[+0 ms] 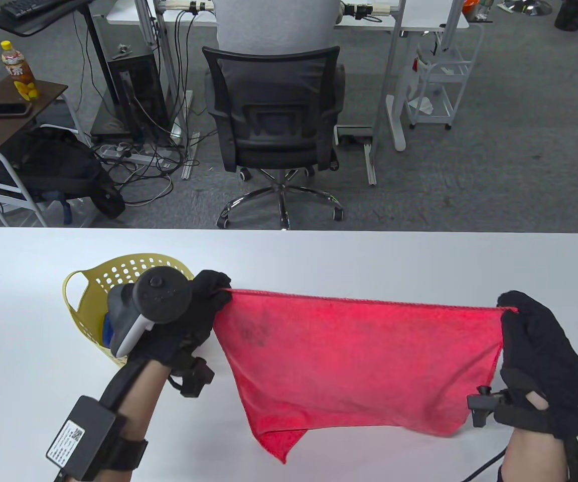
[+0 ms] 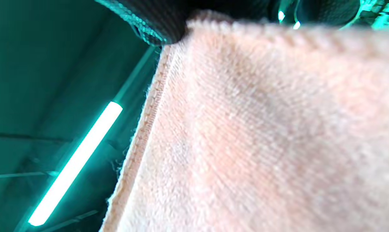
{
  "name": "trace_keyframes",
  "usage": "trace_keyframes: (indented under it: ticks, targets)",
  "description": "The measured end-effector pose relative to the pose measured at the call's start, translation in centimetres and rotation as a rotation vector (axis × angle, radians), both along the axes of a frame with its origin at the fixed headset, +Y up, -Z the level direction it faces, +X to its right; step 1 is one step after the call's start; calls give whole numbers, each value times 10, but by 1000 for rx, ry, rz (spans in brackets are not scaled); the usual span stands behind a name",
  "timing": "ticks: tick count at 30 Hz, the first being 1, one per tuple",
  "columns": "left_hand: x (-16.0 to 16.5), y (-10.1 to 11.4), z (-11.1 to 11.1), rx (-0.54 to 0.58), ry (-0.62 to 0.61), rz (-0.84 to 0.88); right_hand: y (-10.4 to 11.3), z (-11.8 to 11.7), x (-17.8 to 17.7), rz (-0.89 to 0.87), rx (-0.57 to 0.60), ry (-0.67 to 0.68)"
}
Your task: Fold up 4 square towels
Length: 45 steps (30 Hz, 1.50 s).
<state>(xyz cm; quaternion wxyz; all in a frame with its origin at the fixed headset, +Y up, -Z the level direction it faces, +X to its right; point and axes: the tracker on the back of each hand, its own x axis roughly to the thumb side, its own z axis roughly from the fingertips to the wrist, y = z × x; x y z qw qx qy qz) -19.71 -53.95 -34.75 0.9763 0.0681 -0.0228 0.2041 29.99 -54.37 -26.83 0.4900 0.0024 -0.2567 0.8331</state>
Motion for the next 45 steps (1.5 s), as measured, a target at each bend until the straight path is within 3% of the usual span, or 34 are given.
trace_keyframes:
  ticks: [2, 5, 10, 13, 15, 19, 23, 25, 28, 31, 36, 41, 45]
  targets:
    - [0, 10, -14, 59, 123, -130, 0, -28, -5, 28, -81, -14]
    - [-2, 36, -21, 147, 225, -165, 9, -49, -4, 10, -59, -84]
    - [-7, 100, 6, 417, 178, 56, 56, -34, 10, -180, 203, -92]
    - [-5, 104, 26, 494, 87, 98, 57, -22, 21, -153, 236, -80]
    - [-2, 85, 46, 502, -15, 69, 36, -13, 35, -118, 200, -50]
    - [10, 14, 80, 357, -158, -14, -29, 2, 61, -1, -4, 31]
    - [31, -84, 109, 111, -265, -146, -121, 20, 81, 88, -369, 124]
    - [39, -119, 121, 12, -303, -174, -154, 29, 87, 103, -532, 169]
    - [45, -158, 135, -114, -344, -187, -184, 40, 94, 132, -664, 166]
    - [46, -175, 135, -164, -343, -210, -193, 42, 92, 129, -723, 185]
    - [38, -179, 103, -201, -234, -187, -184, 14, 74, 200, -728, 154]
    - [46, -173, 30, -243, -92, -143, -177, -57, 51, 266, -729, 77]
    - [52, -182, -30, -268, 68, -133, -200, -118, 50, 216, -766, -20]
